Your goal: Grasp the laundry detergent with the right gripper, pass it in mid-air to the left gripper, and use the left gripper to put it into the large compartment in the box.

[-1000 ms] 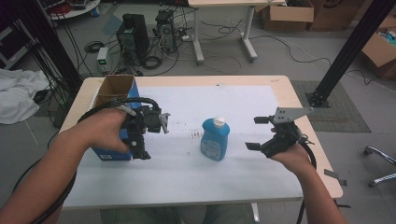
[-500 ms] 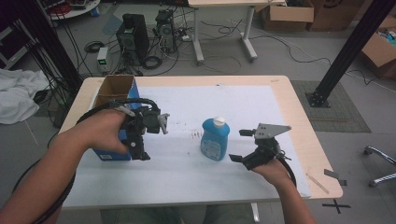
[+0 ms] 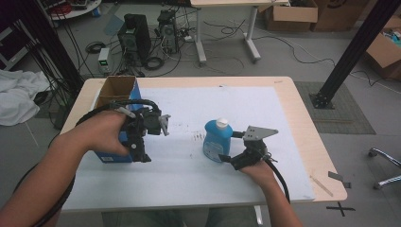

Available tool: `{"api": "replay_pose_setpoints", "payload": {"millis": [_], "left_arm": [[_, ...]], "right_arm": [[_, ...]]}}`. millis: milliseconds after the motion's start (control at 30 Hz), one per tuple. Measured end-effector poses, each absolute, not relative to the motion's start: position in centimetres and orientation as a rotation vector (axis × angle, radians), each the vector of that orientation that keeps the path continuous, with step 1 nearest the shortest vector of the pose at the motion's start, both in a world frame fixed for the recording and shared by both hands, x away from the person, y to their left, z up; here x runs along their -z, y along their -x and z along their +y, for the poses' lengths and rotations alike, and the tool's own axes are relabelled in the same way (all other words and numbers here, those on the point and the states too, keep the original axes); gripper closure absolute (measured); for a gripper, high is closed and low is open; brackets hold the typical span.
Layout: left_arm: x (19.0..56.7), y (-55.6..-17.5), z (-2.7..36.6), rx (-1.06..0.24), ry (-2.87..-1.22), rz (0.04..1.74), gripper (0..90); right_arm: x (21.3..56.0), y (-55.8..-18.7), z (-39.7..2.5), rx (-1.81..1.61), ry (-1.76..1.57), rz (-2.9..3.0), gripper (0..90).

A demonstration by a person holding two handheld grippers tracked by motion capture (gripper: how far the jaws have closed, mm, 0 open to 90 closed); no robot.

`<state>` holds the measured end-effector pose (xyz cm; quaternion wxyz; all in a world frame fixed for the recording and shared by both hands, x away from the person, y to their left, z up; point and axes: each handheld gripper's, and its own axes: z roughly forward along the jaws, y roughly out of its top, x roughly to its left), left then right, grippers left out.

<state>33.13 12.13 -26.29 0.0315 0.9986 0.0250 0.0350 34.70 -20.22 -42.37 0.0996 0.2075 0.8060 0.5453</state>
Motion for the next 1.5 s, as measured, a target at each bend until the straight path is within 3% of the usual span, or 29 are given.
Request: {"api": "replay_pose_setpoints", "payload": {"millis": [533,1000,1500], "left_arm": [[26.4,-33.1,12.3,-0.102,-3.08,0.085,0.1],[26.4,-33.1,12.3,-0.103,-3.081,0.09,0.1],[26.6,-33.2,12.3,-0.096,-3.085,0.099,0.1]], "right_arm": [[43.5,-35.3,-18.2,-1.601,-0.649,2.307,0.4],[43.8,-34.9,-17.4,-1.607,-0.659,2.238,12.8],[44.0,-34.8,-17.5,-1.591,-0.673,2.211,18.7]]}}
